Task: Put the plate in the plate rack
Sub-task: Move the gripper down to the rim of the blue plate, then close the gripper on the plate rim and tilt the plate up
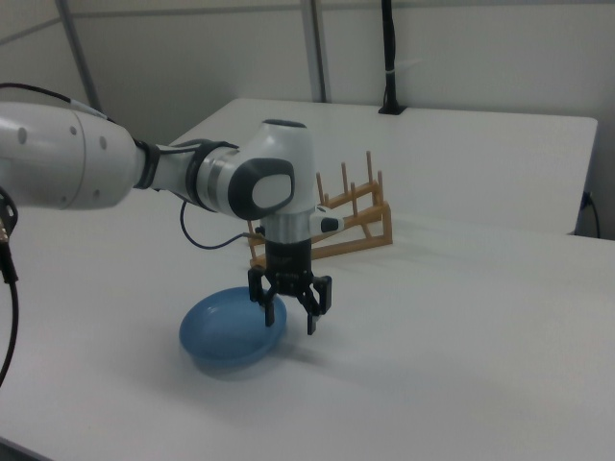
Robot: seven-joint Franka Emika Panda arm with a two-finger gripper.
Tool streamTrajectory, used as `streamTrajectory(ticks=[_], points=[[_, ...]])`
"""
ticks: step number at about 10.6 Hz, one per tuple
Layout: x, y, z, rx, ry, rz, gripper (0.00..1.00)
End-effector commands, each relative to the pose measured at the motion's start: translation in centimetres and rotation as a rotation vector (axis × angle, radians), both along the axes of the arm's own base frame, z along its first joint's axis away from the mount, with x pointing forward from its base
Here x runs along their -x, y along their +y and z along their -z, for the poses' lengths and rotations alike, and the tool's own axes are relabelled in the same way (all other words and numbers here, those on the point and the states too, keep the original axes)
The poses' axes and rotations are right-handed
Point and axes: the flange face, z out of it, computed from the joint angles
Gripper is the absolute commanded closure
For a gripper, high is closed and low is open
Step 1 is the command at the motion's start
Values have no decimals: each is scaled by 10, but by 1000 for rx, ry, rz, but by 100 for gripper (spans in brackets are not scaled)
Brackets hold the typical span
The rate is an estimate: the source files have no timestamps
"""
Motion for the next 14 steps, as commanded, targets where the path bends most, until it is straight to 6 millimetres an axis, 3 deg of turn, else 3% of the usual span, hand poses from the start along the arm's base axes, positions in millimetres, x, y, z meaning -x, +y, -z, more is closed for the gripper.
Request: streamTrajectory(ticks=[1,4,7,8,10,11,14], points=[[-8,14,30,-5,-15,-55,43],[-11,32,37,-12,-10,-74,78],[-15,45,31,-16,-20,-89,99],[-16,45,21,-17,-30,-94,100],[-18,46,-20,-17,-95,-98,100],[-16,46,-50,-16,-143,-99,100],[-4,47,-170,-9,-357,-100,100]])
